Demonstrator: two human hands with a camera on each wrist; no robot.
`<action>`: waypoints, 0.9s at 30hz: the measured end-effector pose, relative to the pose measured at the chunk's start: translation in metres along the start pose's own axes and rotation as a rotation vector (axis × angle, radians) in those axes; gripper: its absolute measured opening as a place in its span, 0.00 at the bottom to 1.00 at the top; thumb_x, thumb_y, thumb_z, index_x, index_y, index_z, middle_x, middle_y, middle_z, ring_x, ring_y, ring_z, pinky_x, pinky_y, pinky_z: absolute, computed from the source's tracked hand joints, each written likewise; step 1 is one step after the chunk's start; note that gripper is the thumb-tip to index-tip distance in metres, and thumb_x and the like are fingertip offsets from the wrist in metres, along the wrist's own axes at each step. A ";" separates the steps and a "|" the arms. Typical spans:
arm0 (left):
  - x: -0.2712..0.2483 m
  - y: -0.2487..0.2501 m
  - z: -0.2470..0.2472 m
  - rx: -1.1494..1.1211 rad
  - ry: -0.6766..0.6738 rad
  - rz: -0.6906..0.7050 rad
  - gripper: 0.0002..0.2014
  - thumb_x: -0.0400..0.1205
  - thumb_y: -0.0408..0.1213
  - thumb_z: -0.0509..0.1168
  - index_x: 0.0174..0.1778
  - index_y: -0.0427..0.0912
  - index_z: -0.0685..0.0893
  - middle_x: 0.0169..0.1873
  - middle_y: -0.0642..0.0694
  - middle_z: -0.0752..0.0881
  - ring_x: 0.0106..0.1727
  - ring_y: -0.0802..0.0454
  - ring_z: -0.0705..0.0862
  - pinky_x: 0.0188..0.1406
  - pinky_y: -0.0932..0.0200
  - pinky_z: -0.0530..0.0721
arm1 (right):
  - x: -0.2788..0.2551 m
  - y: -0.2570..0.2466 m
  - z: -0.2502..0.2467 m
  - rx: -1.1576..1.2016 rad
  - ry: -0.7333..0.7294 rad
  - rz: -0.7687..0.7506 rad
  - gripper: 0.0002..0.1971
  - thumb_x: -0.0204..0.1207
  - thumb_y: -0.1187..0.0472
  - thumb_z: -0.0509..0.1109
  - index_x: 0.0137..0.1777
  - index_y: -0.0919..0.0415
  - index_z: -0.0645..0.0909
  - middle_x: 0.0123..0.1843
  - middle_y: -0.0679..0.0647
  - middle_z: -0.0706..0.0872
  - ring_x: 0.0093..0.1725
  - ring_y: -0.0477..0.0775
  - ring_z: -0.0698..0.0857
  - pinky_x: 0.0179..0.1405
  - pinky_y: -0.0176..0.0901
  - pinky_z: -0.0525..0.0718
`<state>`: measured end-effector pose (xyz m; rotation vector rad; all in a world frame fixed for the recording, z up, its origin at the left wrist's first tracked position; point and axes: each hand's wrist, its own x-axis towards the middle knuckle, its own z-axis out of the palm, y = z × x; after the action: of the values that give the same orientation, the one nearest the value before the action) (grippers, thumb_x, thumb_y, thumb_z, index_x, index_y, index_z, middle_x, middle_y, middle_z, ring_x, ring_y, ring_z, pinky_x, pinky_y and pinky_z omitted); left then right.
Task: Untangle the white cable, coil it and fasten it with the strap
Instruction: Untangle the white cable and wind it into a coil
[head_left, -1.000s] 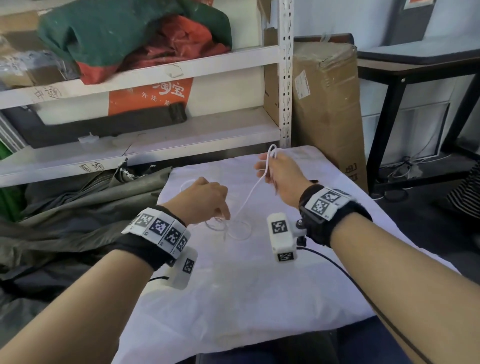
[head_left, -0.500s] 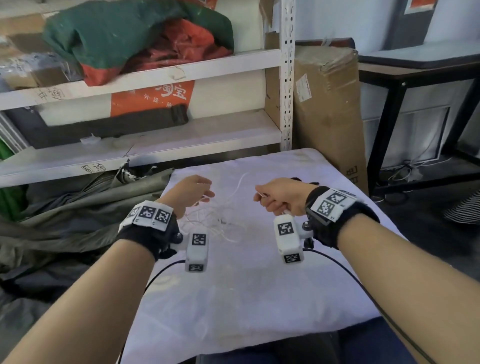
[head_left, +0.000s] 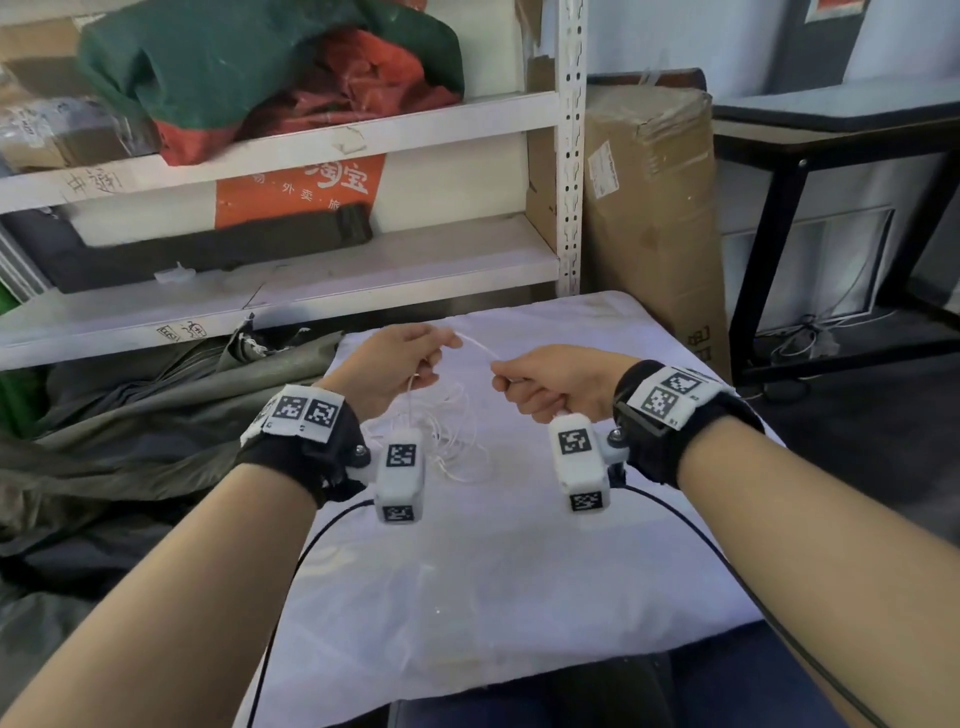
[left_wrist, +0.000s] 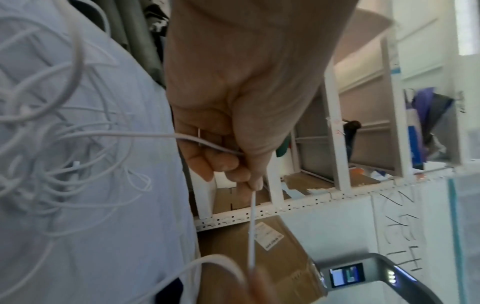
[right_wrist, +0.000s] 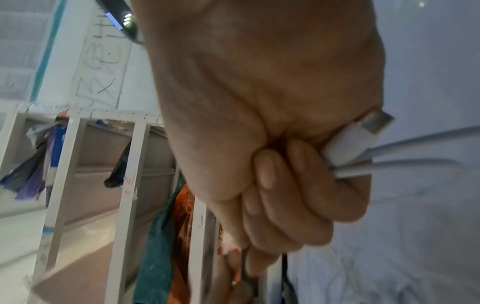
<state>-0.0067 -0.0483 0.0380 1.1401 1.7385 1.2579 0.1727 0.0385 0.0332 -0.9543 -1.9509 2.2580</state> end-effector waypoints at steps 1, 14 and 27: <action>0.002 -0.004 0.001 -0.002 0.021 0.012 0.11 0.86 0.41 0.60 0.45 0.42 0.86 0.28 0.51 0.73 0.28 0.57 0.70 0.37 0.65 0.78 | -0.002 -0.002 0.000 0.075 -0.078 -0.019 0.17 0.87 0.51 0.52 0.39 0.58 0.72 0.19 0.43 0.63 0.14 0.40 0.60 0.16 0.29 0.52; 0.003 -0.013 0.019 0.216 -0.128 0.005 0.20 0.87 0.50 0.55 0.39 0.43 0.84 0.24 0.51 0.67 0.25 0.55 0.66 0.30 0.66 0.74 | 0.003 -0.006 -0.021 1.074 -0.530 -0.469 0.15 0.78 0.62 0.59 0.33 0.67 0.79 0.20 0.48 0.60 0.16 0.45 0.57 0.13 0.36 0.60; -0.008 -0.042 -0.010 0.535 -0.351 -0.217 0.17 0.86 0.46 0.58 0.41 0.40 0.86 0.24 0.48 0.75 0.27 0.51 0.72 0.40 0.58 0.77 | 0.010 -0.008 -0.053 1.488 0.434 -0.728 0.20 0.81 0.68 0.47 0.28 0.59 0.69 0.09 0.47 0.62 0.06 0.44 0.59 0.07 0.28 0.53</action>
<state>-0.0236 -0.0653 0.0010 1.3243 1.9070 0.4310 0.1852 0.0917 0.0338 -0.3184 -0.0754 1.9410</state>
